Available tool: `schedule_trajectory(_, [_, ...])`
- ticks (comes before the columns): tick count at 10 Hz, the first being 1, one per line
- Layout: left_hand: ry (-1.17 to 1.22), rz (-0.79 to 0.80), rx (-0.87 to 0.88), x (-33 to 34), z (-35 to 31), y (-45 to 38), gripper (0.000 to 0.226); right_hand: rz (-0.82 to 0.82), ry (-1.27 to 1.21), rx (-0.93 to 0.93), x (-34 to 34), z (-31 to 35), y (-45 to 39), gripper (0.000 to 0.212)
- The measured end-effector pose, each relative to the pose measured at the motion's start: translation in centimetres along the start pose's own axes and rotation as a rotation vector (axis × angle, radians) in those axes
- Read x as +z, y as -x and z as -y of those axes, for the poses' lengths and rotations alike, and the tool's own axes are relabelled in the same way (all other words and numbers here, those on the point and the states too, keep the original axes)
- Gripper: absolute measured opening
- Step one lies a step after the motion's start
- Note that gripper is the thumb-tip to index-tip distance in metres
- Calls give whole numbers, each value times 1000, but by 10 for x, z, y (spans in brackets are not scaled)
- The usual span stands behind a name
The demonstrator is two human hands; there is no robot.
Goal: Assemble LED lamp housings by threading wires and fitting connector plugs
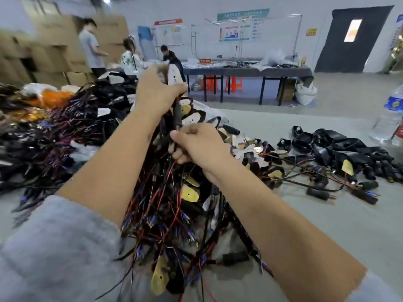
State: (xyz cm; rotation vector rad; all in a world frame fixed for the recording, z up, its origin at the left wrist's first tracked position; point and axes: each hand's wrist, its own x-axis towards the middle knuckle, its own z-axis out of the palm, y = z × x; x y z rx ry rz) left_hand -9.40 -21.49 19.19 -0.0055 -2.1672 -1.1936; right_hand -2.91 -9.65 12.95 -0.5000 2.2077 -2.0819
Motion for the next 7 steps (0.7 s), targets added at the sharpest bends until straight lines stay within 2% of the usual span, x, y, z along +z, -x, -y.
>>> schedule_trajectory(1, [-325,-13,214,8,14,-15,50,-17,-118,97,11,0,-16,30])
schedule_trajectory(2, [-727,108,267,27,47,-15,45,16,-41,78,5,-12,-13,12])
schedule_trajectory(3, [-704,241,146,42,74,-9,57,53,12,75,-15,-26,5,13])
schedule_trajectory(4, [-699,246,79,51,80,-12,58,-4,76,75,-50,-34,24,16])
schedule_trajectory(6, [-762,184,75,51,76,8,66,-213,4,33,-125,-20,78,20])
schedule_trajectory(7, [-720,72,69,53,66,23,68,-388,-26,-101,-163,-3,115,24])
